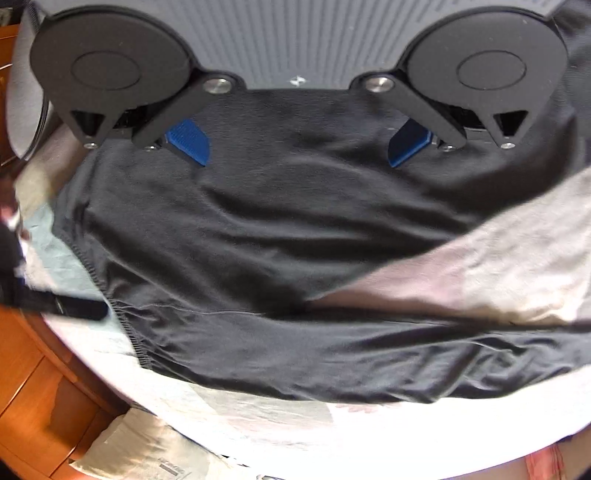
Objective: Fold clothes
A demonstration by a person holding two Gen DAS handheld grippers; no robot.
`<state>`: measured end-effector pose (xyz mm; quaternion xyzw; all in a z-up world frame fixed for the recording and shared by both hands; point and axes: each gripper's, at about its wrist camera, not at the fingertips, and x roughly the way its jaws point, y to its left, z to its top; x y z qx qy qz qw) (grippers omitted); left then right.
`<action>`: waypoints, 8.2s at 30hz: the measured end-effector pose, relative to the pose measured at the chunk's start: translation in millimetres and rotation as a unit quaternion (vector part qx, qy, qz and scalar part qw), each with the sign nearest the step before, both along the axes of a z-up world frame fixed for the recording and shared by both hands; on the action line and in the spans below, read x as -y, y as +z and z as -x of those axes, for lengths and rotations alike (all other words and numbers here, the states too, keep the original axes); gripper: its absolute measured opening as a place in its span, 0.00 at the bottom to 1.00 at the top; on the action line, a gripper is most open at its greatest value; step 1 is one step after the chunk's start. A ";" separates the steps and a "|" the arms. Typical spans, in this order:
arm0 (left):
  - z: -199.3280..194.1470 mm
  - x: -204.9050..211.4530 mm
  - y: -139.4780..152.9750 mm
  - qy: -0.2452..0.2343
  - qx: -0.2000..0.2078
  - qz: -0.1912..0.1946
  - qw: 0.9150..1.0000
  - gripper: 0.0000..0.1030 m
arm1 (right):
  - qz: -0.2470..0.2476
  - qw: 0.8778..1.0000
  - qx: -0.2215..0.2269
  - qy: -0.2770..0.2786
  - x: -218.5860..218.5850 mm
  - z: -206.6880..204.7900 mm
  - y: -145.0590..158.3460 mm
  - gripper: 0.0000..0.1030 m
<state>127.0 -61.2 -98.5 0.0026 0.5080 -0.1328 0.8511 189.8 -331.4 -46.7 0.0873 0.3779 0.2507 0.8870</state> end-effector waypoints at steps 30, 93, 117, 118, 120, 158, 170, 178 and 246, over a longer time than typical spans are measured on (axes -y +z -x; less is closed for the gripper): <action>-4.3 -60.2 -13.1 0.042 0.000 0.015 0.999 0.99 | 0.198 0.979 -0.034 0.018 -121.1 -153.8 -52.5 1.00; -251.7 -66.2 -7.5 0.046 -0.072 0.163 0.983 0.99 | 0.164 0.984 0.053 0.037 -105.5 51.4 -17.5 1.00; -222.6 -99.5 -11.3 0.084 -0.042 0.168 0.981 0.99 | 0.177 0.982 0.044 0.040 -113.0 65.6 -18.4 1.00; -223.2 -106.8 -5.4 0.089 -0.039 0.175 0.980 0.99 | 0.182 0.981 0.045 0.041 -113.7 66.3 -18.9 1.00; -225.7 -119.8 5.1 0.093 -0.005 0.177 0.980 0.99 | 0.184 0.981 0.045 0.040 -114.0 66.5 -19.6 1.00; -227.3 -172.9 -17.3 0.146 0.009 0.093 0.985 0.99 | 0.187 0.982 0.024 0.006 -112.3 63.1 -17.1 1.00; -159.4 -70.5 47.6 -0.011 0.016 0.057 0.998 0.99 | 0.182 0.982 -0.031 -0.028 -92.0 72.2 -42.7 1.00; -74.2 -3.8 59.4 -0.103 0.020 0.014 0.994 0.99 | 0.176 0.984 -0.012 -0.035 -89.1 77.6 -54.0 1.00; 18.0 -17.1 -3.8 0.007 -0.032 0.042 0.999 0.99 | -0.002 0.993 -0.031 -0.116 30.1 -0.3 -48.7 1.00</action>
